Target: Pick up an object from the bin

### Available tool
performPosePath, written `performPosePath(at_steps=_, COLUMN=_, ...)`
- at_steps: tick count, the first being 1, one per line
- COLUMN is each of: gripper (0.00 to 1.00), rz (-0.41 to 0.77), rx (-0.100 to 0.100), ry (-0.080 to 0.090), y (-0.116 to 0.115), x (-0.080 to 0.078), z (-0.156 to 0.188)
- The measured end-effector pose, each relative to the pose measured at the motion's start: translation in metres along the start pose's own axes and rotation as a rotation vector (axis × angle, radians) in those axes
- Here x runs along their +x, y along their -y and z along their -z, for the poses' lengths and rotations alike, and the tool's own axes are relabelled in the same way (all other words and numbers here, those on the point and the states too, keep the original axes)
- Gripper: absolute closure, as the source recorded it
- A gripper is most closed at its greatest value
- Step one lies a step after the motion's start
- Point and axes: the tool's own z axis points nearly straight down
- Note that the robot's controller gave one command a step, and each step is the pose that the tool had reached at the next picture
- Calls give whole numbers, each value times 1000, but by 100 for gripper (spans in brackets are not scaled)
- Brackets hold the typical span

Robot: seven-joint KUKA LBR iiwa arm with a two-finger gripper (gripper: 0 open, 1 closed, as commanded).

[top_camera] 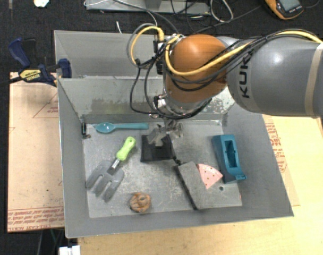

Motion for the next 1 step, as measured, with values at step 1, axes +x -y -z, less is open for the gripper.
performPosePath(at_steps=1, gripper=100, rz=64, rx=0, ry=5, y=7, x=-6, z=77)
